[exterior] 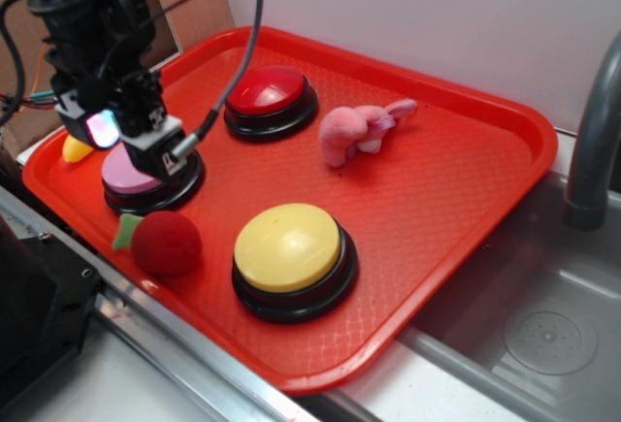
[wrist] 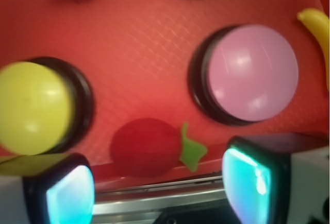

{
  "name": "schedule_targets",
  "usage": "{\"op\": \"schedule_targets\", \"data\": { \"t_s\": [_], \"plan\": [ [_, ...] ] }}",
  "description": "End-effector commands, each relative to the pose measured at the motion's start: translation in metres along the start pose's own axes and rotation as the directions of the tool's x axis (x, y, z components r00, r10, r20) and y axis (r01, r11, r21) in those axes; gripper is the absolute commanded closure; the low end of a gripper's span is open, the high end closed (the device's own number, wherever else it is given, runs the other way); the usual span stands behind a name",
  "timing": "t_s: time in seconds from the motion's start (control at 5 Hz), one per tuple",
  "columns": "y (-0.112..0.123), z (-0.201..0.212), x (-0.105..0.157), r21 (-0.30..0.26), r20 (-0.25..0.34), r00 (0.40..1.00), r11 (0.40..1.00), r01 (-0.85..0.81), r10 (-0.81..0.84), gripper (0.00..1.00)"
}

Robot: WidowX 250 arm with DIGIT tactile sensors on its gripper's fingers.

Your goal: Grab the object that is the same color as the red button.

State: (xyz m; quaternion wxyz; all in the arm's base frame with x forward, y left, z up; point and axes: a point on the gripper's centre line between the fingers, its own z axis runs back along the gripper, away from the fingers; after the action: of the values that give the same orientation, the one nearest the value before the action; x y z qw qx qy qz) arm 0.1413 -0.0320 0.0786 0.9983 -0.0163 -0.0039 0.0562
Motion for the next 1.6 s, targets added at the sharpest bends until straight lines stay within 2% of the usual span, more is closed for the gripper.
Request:
{"op": "schedule_targets", "data": {
  "t_s": [0.0,0.2,0.6,0.8,1.0,1.4],
  "plan": [
    [-0.007,-0.035,-0.005,0.006,-0.040,0.999,1.000,-0.005,0.005,0.00],
    [-0.013,-0.052,-0.010,0.029,-0.041,0.999,1.000,-0.011,0.012,0.00],
    [-0.006,-0.070,-0.010,0.009,-0.066,0.995,0.997,-0.079,0.080,0.00],
    [0.001,-0.073,-0.007,0.011,-0.066,0.991,0.993,-0.118,0.119,0.19],
    [0.004,-0.072,-0.005,0.000,-0.062,0.990,0.992,-0.129,0.129,1.00],
    [0.001,-0.067,0.001,0.007,-0.037,0.994,0.995,-0.100,0.100,1.00]
  ]
}}
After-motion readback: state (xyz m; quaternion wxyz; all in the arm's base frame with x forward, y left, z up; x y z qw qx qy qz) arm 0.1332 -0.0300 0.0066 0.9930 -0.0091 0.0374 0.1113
